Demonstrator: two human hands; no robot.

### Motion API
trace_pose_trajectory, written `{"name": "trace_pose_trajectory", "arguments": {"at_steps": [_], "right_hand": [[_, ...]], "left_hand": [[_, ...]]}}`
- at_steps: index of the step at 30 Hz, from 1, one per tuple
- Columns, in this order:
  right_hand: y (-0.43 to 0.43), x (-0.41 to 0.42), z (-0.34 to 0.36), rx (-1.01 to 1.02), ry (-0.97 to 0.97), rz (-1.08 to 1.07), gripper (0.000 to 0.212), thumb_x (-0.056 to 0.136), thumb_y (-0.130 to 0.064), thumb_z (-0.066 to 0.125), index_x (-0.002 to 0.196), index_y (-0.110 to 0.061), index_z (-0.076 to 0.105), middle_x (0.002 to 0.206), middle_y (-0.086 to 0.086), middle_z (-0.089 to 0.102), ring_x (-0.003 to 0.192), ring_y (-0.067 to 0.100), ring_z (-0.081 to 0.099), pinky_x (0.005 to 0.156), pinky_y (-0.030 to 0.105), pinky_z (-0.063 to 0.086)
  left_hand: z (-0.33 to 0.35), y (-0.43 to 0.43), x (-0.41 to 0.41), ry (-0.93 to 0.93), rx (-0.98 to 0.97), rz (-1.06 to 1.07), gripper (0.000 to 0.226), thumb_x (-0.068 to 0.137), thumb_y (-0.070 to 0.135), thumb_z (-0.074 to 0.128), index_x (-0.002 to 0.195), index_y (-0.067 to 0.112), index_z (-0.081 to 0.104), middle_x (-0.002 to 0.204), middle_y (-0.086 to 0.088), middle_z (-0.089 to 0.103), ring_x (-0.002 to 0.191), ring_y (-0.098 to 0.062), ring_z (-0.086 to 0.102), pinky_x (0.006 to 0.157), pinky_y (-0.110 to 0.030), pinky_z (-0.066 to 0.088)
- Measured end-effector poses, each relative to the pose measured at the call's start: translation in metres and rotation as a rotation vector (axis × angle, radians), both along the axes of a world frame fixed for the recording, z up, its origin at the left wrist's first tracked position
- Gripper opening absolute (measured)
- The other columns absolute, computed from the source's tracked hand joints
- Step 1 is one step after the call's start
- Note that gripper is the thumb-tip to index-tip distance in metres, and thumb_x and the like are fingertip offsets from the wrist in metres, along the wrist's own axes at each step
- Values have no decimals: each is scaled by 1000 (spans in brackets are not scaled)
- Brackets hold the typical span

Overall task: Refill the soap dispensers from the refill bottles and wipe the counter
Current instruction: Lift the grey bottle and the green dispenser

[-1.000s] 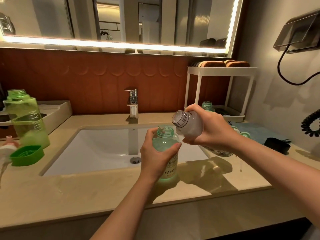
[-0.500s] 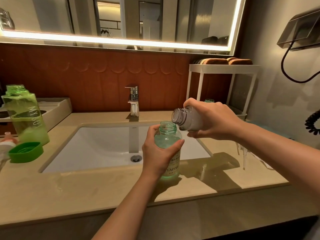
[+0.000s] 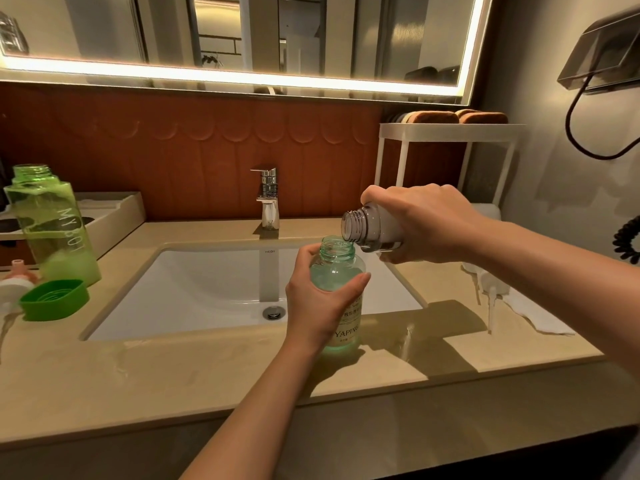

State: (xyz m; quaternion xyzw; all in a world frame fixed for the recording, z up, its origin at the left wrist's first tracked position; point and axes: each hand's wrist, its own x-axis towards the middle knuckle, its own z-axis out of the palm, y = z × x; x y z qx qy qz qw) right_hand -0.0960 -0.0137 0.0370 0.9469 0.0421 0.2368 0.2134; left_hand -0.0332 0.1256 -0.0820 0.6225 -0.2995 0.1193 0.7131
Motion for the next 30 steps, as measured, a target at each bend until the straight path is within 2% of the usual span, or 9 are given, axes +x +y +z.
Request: {"name": "trace_pose_trajectory", "arguments": {"at_steps": [3, 8, 16, 21, 25, 30], "right_hand": [[1, 0, 3, -17, 18, -9, 71, 72, -49, 72, 126, -29, 30, 113, -2, 59, 95, 21, 59, 63, 28, 47], [3, -1, 5, -48, 30, -22, 72, 73, -48, 71, 128, -29, 29, 112, -2, 59, 94, 21, 58, 62, 27, 47], [3, -1, 6, -59, 35, -17, 73, 73, -49, 71, 129, -28, 29, 113, -2, 59, 97, 21, 59, 63, 27, 48], [2, -1, 7, -73, 44, -23, 76, 71, -54, 70, 130, -28, 29, 114, -2, 59, 97, 20, 59, 64, 27, 50], [2, -1, 8, -72, 52, -33, 77, 71, -57, 69, 130, -28, 29, 114, -2, 59, 95, 20, 58, 61, 25, 47], [3, 0, 9, -91, 53, -32, 77, 71, -56, 69, 129, -28, 28, 113, -2, 59, 95, 21, 59, 65, 30, 53]], "left_hand": [[0, 0, -1, 6, 4, -6, 50, 64, 18, 82, 98, 33, 48, 95, 17, 57, 87, 4, 58, 71, -9, 48], [0, 0, -1, 6, 1, -13, 51, 64, 18, 82, 101, 30, 48, 94, 19, 56, 84, 15, 55, 71, -7, 47], [0, -1, -1, 4, -5, -9, 51, 65, 16, 82, 103, 26, 49, 94, 18, 56, 86, 6, 57, 71, -7, 47], [0, 0, -1, 6, -3, -16, 51, 65, 16, 82, 102, 27, 49, 94, 18, 56, 83, 15, 55, 69, -6, 46], [1, -1, -2, 5, -5, -14, 50, 65, 16, 82, 99, 30, 49, 93, 18, 57, 83, 14, 55, 69, -6, 46], [0, 0, -2, 8, -11, -18, 52, 65, 17, 82, 105, 22, 50, 95, 17, 56, 86, 4, 57, 70, -8, 48]]}}
